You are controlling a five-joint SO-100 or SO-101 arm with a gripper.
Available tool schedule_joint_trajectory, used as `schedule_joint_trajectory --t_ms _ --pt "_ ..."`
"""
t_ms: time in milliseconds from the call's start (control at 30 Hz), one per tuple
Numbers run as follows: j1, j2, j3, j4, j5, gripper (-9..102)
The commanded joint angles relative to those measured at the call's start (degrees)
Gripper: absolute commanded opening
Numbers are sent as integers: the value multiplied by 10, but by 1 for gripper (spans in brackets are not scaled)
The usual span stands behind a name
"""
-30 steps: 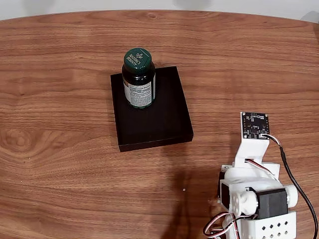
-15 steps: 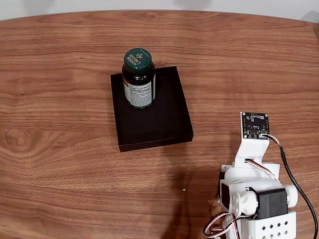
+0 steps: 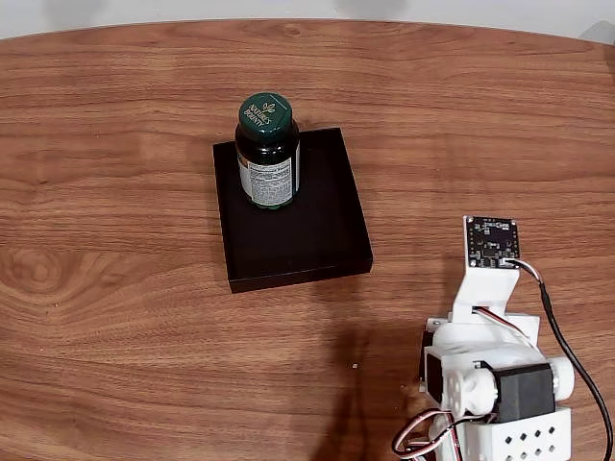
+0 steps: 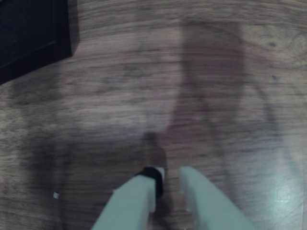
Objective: Pick up the pill bottle and place it in the black box.
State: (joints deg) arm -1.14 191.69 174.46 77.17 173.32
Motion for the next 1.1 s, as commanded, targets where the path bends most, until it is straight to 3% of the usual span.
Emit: schedule_joint_trajectory --t_ms 0,1067 --pt "3 -4 -9 89 -25 1" --pt "3 -4 -9 89 -25 1"
